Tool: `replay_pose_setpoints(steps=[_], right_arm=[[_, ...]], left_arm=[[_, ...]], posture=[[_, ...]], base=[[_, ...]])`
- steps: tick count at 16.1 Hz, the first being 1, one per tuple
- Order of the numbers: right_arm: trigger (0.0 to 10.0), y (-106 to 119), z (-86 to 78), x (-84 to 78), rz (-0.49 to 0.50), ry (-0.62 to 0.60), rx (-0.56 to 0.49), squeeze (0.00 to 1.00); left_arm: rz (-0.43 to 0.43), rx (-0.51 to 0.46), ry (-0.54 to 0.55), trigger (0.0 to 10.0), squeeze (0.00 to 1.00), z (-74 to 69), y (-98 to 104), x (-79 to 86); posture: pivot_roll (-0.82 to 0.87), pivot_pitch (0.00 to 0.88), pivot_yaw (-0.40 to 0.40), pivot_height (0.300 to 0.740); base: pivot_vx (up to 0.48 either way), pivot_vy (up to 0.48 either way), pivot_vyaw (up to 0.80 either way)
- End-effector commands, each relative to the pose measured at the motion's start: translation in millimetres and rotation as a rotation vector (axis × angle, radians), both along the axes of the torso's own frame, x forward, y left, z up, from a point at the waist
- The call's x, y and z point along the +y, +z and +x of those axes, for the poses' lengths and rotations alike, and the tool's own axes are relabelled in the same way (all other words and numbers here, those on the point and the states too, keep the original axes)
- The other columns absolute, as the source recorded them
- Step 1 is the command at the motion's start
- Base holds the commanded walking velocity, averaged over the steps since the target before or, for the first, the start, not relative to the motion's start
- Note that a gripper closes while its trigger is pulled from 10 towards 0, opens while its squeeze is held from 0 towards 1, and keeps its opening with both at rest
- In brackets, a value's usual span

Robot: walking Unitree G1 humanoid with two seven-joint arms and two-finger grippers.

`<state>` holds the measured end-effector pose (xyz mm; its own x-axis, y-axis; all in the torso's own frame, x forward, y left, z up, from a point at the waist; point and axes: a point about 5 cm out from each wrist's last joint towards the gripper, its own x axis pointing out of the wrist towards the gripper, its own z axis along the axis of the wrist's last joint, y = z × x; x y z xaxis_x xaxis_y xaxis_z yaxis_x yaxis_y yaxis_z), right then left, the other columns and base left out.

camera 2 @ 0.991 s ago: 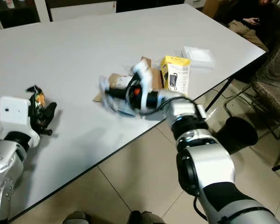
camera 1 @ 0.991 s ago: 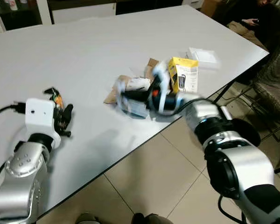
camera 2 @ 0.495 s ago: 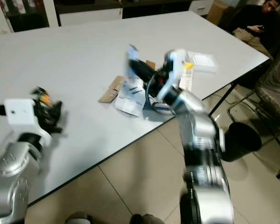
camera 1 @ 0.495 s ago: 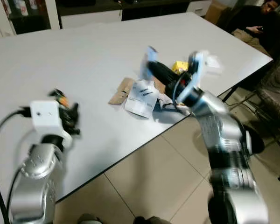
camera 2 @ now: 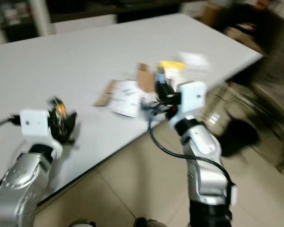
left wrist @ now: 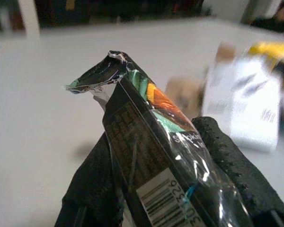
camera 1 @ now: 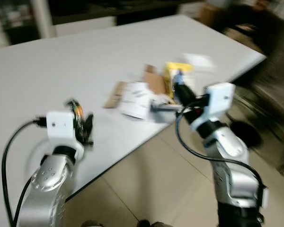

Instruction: Picking trash to rubbish bin

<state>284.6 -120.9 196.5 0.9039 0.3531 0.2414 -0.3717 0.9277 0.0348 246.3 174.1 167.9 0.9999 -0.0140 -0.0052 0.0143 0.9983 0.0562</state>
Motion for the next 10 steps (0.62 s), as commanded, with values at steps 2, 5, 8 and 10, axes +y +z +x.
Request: replay_pose_setpoints(steps=[2, 5, 8, 10], right_arm=[[10.0, -4.2, -4.5, -8.6, -0.013, -0.058, 0.03, 0.0], [10.0, -26.0, -15.4, -9.1, 0.0, -0.082, 0.139, 0.0], [10.0, -44.0, -24.0, -4.4, -0.064, -0.036, 0.242, 0.0], [10.0, -51.0, -26.2, -4.8, -0.097, -0.032, 0.271, 0.0]], left_arm=[[0.035, 0.106, -0.04, 10.0, 0.0, 2.3, -8.7, -12.1], [0.063, 0.05, -0.076, 10.0, 0.0, -0.3, -9.5, -13.1], [0.115, 0.021, -0.071, 10.0, 0.0, -1.7, -9.5, -9.5], [0.128, 0.034, -0.096, 10.0, 0.0, -5.0, -11.4, -10.2]], posture=[[0.08, 0.041, -0.121, 0.74], [0.07, 0.057, -0.117, 0.74], [0.06, 0.071, -0.121, 0.74], [0.06, 0.075, -0.125, 0.74]], base=[[0.0, 0.0, -0.8], [0.0, 0.0, -0.8], [0.0, 0.0, -0.53], [0.0, 0.0, 0.0]])
